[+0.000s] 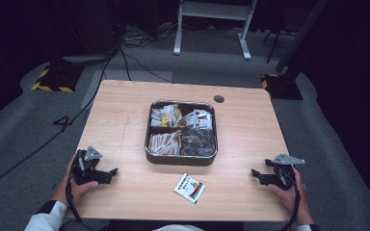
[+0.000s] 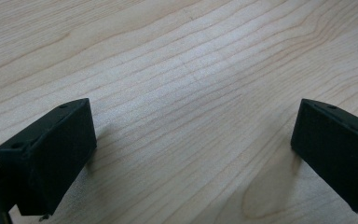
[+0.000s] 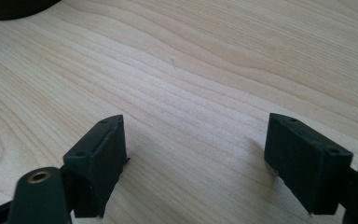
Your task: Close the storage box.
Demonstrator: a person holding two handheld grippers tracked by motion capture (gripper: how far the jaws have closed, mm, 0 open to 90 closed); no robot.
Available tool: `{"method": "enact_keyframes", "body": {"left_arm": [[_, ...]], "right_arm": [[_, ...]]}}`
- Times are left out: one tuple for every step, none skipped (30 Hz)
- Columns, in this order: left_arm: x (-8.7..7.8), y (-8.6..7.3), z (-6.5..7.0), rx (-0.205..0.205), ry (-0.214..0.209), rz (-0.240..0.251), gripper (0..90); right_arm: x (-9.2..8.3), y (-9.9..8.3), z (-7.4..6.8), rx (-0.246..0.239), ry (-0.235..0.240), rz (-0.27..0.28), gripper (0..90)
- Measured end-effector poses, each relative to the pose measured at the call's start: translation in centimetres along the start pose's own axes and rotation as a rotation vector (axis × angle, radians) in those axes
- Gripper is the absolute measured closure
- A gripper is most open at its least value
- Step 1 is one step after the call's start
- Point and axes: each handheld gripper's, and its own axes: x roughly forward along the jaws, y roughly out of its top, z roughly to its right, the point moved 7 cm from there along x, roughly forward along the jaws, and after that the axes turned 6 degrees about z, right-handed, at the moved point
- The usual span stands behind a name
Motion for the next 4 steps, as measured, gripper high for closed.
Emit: {"method": "enact_keyframes", "body": {"left_arm": [[0.02, 0.02, -0.03, 0.004, 0.000, 0.000, 0.2], [0.02, 0.03, -0.03, 0.004, 0.000, 0.000, 0.2], [0.03, 0.03, -0.02, 0.003, 0.000, 0.000, 0.2], [0.03, 0.03, -0.02, 0.003, 0.000, 0.000, 0.2]], "right_arm": [[0.00, 0.00, 0.00, 0.000, 0.000, 0.000, 21.3], [0.00, 0.00, 0.00, 0.000, 0.000, 0.000, 21.3], [0.00, 0.00, 0.00, 0.000, 0.000, 0.000, 21.3], [0.00, 0.00, 0.00, 0.000, 0.000, 0.000, 21.3]]}}
